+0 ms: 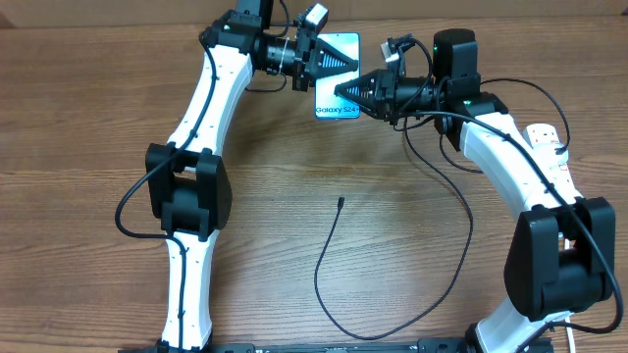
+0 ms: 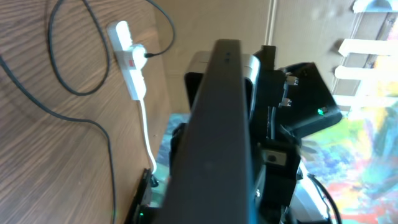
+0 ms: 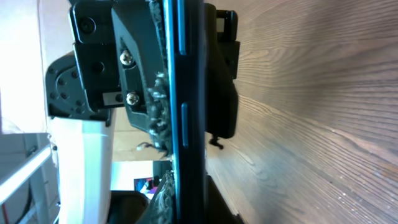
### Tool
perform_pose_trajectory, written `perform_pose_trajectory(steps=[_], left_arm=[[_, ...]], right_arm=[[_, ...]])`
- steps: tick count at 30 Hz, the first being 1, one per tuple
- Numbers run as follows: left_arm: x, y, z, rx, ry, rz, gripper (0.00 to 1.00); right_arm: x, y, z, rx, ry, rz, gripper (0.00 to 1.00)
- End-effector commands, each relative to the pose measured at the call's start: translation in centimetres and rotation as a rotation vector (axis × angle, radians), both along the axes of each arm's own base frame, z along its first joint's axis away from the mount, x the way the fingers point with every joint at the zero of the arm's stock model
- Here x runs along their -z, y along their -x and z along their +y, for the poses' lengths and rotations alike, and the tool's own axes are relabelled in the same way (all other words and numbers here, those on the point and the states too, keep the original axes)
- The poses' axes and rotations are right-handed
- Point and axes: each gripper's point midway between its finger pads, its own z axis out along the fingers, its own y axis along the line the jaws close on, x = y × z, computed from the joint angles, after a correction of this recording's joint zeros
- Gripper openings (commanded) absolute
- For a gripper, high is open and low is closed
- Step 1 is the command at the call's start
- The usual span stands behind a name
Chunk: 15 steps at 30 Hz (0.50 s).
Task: Plug charger to phone and switch on socket
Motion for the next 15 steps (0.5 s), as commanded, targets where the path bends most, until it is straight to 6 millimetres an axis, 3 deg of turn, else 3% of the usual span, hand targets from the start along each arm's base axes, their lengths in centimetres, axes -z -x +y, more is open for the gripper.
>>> perform_pose_trajectory(steps=[1,2,4,10,15], left_arm=[[-3.1,0.5,0.6,0.019,0.061,-0.077,0.04],[-3.1,0.5,0.6,0.019,0.061,-0.077,0.04],[-3.0,0.4,0.6,0.015,0.055,-0.079,0.04],[-0.5,-1.0,1.2,-0.074,-0.085,-0.07,0.04],[3.6,-1.1,2.6,-0.14,-0.304,-0.049,0.04]], right_arm=[[2.1,-1.0,-0.8,0.092,0.058,0.072,0.37],[2.1,-1.0,-0.8,0.089,0.06,0.064,0.61],[2.0,-0.8,-0.8,0.07,0.059,0.036,0.75],[1.3,1.1,-1.3,-0.067,0.01,-0.059,0.87],[4.4,3.2,-3.0,-0.097,0.105,-0.01,0.88]])
